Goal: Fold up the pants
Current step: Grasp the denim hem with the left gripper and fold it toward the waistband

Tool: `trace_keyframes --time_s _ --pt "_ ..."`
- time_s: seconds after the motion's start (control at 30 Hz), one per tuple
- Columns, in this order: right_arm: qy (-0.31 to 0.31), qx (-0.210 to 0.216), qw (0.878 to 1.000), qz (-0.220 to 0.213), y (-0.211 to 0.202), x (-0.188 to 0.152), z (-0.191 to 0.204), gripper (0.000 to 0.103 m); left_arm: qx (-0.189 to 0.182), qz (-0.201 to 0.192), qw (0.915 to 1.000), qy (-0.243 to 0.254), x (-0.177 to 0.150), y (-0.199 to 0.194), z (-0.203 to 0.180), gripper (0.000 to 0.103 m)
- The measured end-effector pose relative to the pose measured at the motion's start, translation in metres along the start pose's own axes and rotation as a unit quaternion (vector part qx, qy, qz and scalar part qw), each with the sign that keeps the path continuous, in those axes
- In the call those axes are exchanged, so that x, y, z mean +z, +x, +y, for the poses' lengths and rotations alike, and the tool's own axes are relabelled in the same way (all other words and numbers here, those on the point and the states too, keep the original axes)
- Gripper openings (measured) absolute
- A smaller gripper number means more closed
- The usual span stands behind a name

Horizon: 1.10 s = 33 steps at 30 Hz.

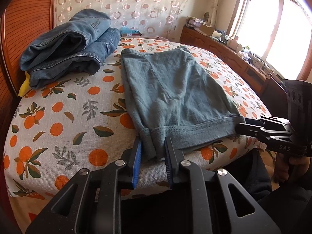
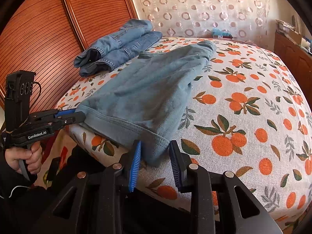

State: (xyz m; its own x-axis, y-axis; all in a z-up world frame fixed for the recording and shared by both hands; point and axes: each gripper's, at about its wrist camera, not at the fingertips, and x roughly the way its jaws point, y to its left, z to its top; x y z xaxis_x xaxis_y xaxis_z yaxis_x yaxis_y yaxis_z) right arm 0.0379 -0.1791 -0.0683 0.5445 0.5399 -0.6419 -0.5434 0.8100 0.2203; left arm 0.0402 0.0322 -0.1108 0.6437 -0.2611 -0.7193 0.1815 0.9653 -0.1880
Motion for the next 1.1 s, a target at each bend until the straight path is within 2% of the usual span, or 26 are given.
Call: trace_keyframes --time_s 0.27,0.7,0.9,1.1 --pt "-0.009 0.008 1.000 0.004 -0.003 0.001 0.001 0.015 -0.016 0.000 0.9999 -0.001 0.000 -0.003 0.000 0.015" --pt "-0.007 0.033 0.999 0.003 -0.027 -0.008 -0.002 0.013 -0.037 0.008 0.9989 0.028 -0.003 -0.029 -0.017 0.013" --pt "-0.015 0.030 0.999 -0.020 -0.033 0.009 -0.001 0.013 -0.039 -0.008 0.9988 0.027 0.014 -0.025 -0.015 0.013" --pt "-0.031 0.017 0.998 -0.055 -0.032 0.047 -0.006 0.013 -0.035 -0.030 0.9986 0.027 0.053 -0.010 -0.004 0.013"
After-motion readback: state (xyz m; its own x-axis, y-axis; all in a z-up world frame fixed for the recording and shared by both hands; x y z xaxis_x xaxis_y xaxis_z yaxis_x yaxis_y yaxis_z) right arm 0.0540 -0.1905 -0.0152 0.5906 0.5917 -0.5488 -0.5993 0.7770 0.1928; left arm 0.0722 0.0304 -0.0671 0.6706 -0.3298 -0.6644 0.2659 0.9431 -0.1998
